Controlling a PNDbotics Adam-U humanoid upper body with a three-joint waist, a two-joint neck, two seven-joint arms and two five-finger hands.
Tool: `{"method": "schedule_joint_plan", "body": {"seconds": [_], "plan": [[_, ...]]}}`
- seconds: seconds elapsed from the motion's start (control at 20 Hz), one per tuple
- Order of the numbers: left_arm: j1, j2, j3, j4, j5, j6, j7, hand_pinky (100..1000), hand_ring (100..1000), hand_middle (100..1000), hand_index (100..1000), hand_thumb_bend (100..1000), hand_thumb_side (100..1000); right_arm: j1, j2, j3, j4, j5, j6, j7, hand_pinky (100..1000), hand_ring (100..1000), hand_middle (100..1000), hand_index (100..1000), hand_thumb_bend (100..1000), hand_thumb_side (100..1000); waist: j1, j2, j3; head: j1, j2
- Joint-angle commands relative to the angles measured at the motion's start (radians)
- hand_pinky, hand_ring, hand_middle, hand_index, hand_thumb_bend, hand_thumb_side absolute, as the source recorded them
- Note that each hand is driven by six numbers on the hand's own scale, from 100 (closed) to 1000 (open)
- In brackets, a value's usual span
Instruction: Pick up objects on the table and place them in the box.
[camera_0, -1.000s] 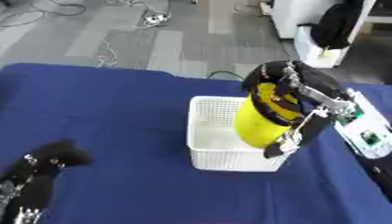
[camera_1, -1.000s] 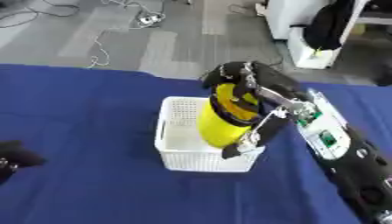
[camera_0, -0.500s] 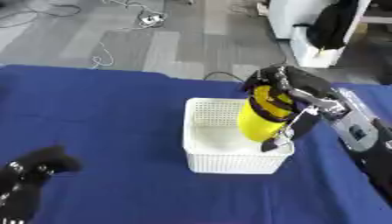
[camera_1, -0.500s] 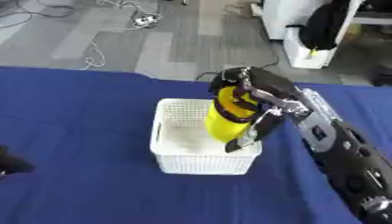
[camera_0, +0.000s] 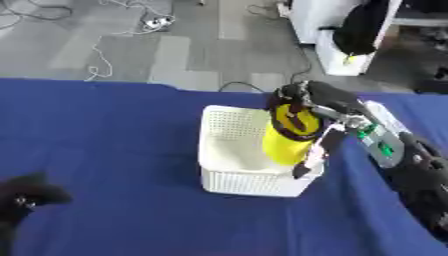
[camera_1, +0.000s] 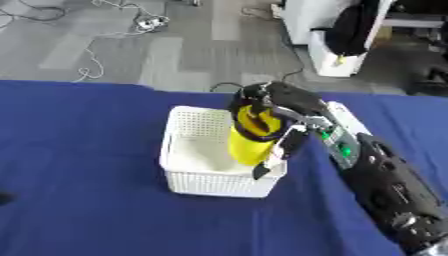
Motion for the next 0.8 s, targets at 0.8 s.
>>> {"method": "schedule_joint_plan", "body": {"seconds": [0.8], "plan": [[0.004, 0.009, 0.001, -0.021, 0.01, 0.003, -0.002, 683, 638, 602, 813, 191, 837, 0.002, -0.018, 0.019, -0.113, -0.147, -0.006, 0.058, 667, 719, 762, 740, 1000, 778, 0.014, -0.049, -0.02, -0.03, -0.014]]}}
